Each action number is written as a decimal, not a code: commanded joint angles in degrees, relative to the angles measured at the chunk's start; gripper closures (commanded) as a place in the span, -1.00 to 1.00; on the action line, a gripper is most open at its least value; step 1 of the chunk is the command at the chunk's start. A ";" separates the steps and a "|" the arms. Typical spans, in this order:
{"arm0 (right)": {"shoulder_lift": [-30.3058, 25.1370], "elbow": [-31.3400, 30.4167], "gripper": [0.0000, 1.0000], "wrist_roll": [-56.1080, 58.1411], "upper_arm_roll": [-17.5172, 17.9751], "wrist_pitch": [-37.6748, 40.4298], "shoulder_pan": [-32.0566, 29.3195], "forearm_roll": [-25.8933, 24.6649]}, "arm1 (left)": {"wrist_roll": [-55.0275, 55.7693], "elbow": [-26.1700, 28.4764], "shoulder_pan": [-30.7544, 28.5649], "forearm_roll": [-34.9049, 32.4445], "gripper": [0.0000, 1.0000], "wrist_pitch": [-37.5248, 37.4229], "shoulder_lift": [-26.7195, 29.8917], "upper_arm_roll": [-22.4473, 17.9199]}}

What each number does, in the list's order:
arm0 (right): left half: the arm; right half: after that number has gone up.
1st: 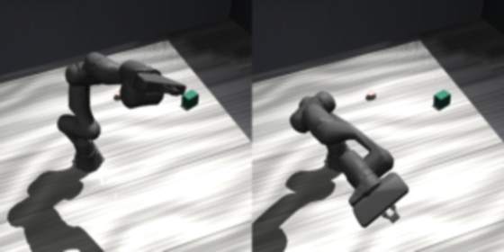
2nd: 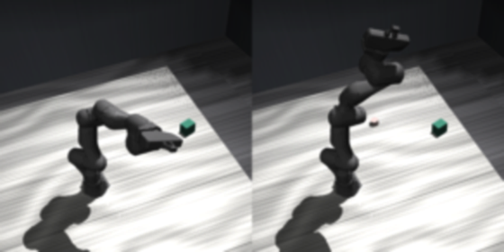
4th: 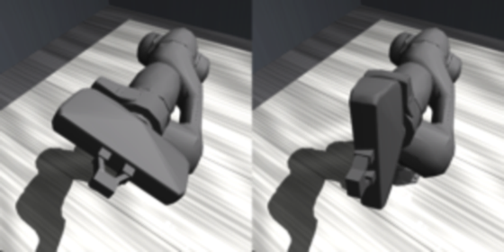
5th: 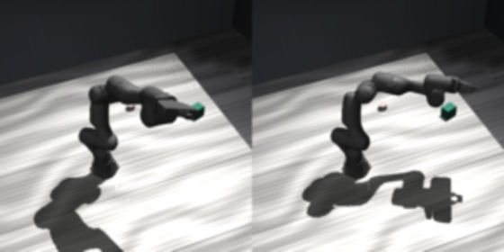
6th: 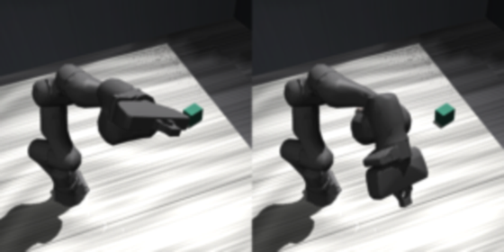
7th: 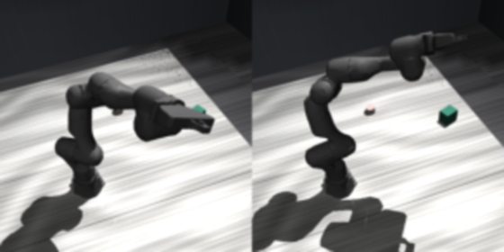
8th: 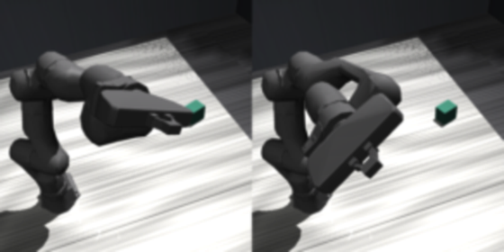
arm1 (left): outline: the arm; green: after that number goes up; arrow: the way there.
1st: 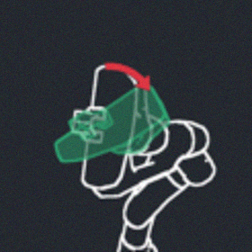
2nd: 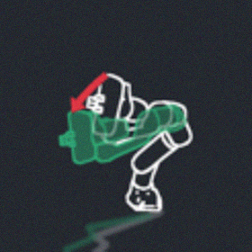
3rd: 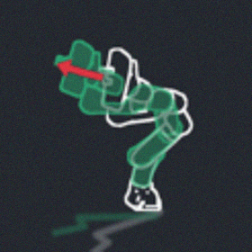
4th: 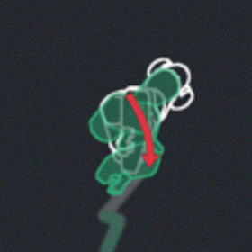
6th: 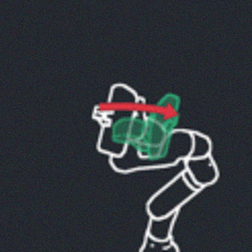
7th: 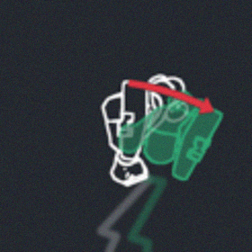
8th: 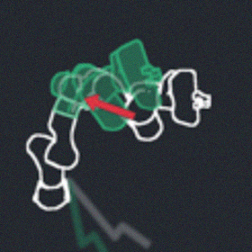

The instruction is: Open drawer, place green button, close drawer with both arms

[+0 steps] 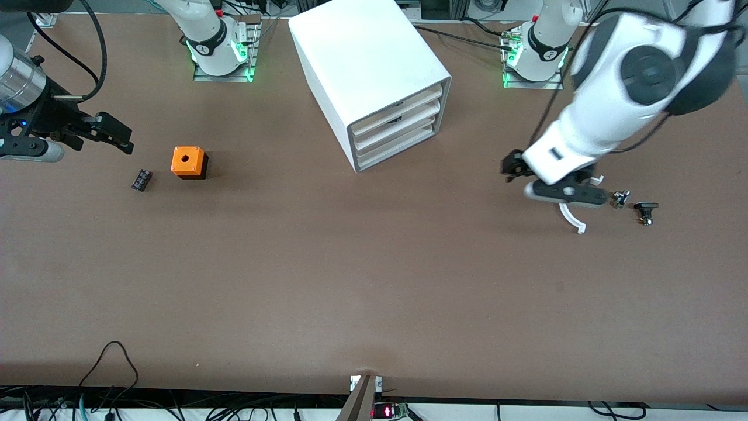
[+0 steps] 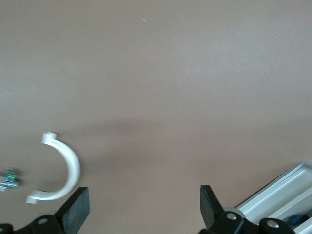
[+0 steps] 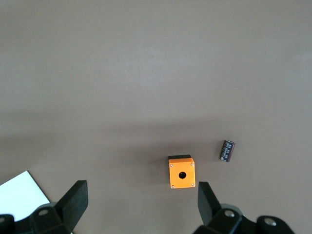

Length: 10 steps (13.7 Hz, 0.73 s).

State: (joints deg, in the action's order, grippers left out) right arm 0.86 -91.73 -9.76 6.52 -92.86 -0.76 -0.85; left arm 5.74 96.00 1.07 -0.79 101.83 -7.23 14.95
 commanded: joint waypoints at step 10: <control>-0.86 -0.64 -1.00 4.22 0.43 -1.80 -0.48 0.32 | -9.96 -5.13 2.27 1.85 -1.00 -6.84 3.19 -13.46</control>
State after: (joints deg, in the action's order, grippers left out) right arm 0.86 -91.73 -6.85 6.54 -94.18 -0.75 -0.84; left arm -4.28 90.61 2.52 -0.06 92.33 -3.33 2.15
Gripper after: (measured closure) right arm 0.000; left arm 0.000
